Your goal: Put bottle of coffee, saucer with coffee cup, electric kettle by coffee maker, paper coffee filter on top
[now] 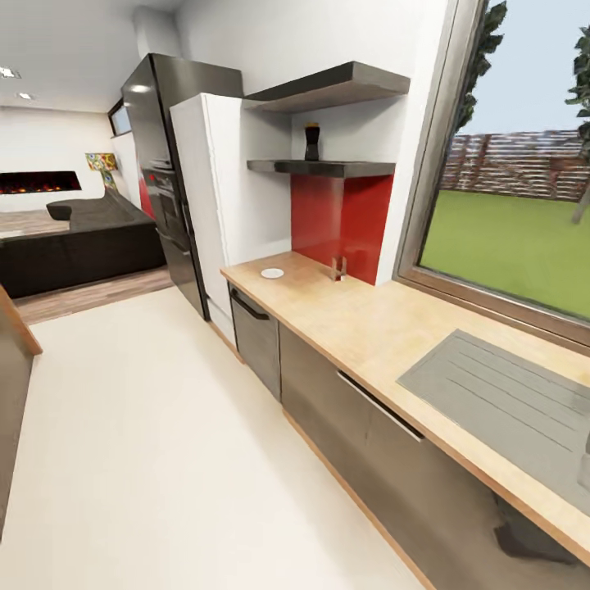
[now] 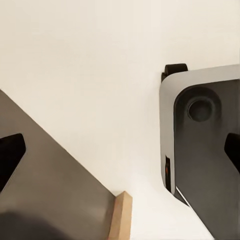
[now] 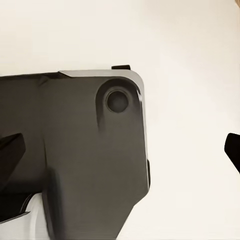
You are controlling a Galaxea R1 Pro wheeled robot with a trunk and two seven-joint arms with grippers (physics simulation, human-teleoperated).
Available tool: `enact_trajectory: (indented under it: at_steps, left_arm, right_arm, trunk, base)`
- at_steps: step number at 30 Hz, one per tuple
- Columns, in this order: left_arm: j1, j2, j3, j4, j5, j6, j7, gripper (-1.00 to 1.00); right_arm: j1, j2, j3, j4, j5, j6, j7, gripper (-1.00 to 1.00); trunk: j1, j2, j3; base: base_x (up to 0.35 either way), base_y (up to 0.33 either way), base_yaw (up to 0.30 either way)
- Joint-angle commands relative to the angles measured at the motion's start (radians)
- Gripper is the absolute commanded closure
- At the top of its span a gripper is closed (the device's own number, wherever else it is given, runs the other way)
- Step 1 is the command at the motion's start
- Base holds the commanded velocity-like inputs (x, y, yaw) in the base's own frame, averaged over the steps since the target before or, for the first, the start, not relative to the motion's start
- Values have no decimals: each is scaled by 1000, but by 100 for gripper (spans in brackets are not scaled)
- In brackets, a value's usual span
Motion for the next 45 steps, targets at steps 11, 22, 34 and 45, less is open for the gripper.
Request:
enact_trajectory:
  at_steps: [11,22,34,45]
  left_arm:
    - [0,0,-7,0,9,-4,-4,-100]
    - [0,0,-6,0,10,-4,-4,-100]
    - [0,0,-5,0,11,-3,-4,-100]
    - [0,0,-7,0,11,1,-4,-100]
  right_arm:
    - [-1,0,-6,0,0,-4,1,-100]
    - [-1,1,-6,0,0,-4,1,-100]
    - [-1,2,-6,0,0,-3,1,-100]
    - [-1,8,-7,0,-2,-3,-1,-100]
  trunk:
    - [1,-2,-14]
    - [1,-2,-27]
    - [1,-2,-38]
    - [1,-2,-39]
  base:
    - [319,121,210]
    - [308,175,209]
    - [288,230,220]
    - [287,225,279]
